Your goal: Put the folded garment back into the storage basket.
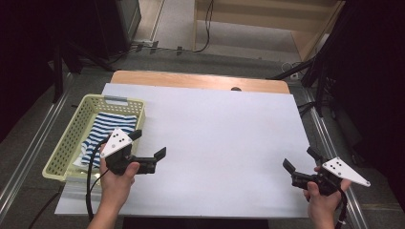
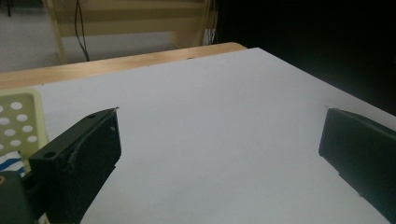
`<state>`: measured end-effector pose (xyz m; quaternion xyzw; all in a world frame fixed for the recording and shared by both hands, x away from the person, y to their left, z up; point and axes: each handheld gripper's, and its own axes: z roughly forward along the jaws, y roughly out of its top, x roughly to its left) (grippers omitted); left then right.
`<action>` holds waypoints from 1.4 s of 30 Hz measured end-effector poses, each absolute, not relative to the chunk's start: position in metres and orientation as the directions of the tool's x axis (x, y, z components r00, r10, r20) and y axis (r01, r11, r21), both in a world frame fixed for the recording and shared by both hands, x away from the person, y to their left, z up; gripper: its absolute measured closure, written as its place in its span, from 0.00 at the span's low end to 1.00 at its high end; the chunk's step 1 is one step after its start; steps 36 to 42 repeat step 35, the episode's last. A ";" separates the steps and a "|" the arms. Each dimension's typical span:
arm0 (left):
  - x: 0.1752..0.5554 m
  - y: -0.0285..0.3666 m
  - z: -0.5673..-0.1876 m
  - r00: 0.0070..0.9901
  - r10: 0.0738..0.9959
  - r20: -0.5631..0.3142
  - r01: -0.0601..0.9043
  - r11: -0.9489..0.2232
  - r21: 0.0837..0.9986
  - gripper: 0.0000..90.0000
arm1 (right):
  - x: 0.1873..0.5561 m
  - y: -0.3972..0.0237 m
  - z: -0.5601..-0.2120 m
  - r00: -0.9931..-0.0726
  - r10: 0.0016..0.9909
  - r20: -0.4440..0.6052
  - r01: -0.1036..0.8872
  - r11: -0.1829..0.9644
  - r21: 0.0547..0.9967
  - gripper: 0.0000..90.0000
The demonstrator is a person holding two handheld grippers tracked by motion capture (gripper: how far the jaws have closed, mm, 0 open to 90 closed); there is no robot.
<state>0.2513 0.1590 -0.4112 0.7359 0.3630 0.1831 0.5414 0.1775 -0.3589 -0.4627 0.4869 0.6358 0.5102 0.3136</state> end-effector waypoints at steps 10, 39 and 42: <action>0.247 0.145 -0.425 0.682 0.720 -0.128 0.321 -0.137 0.937 0.00 | 0.177 -0.361 -0.463 -0.325 0.940 0.103 0.304 0.001 0.953 0.00; 0.239 0.135 -0.448 0.705 0.702 -0.099 0.282 -0.150 0.948 0.00 | 0.174 -0.357 -0.473 -0.346 0.934 0.095 0.322 0.023 0.947 0.00; 0.239 0.135 -0.448 0.705 0.702 -0.099 0.282 -0.150 0.948 0.00 | 0.174 -0.357 -0.473 -0.346 0.934 0.095 0.322 0.023 0.947 0.00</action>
